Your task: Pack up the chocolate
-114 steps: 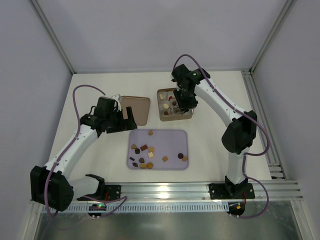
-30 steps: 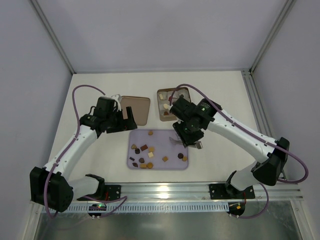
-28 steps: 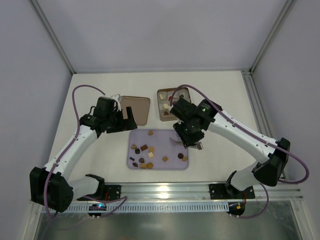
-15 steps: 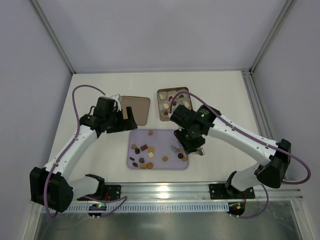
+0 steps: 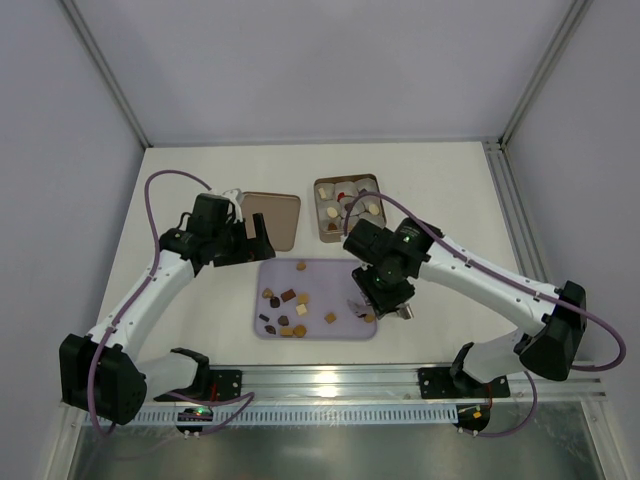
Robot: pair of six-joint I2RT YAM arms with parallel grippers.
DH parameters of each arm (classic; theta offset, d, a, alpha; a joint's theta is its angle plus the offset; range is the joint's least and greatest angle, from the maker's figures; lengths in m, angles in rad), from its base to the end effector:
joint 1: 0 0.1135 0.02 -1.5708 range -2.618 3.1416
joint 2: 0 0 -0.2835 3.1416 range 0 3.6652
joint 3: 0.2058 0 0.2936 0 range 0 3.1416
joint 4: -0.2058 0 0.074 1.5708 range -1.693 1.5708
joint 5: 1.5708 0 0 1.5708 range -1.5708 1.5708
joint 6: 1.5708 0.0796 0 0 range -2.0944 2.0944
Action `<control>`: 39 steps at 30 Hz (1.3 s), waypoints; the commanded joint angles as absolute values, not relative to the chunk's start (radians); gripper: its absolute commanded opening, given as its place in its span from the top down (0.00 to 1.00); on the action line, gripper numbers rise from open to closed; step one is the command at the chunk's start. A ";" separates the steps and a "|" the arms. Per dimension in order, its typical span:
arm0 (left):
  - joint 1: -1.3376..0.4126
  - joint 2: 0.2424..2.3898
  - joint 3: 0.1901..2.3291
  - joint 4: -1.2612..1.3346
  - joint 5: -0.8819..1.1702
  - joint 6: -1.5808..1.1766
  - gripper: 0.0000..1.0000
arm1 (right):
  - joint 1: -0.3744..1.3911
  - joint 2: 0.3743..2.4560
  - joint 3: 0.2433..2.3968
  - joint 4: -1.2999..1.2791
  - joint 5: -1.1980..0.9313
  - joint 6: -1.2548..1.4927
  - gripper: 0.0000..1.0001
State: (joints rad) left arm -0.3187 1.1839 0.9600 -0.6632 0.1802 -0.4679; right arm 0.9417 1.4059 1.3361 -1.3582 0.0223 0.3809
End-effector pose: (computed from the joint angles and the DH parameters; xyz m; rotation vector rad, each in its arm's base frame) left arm 0.2831 -0.1084 0.2527 -0.1071 2.5201 -0.5542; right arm 0.1698 0.2304 0.2809 -0.8316 2.8964 0.1058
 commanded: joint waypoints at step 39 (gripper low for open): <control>-0.322 1.164 0.963 -0.649 0.192 -0.468 0.00 | 0.957 1.385 1.291 -1.436 0.020 0.391 0.62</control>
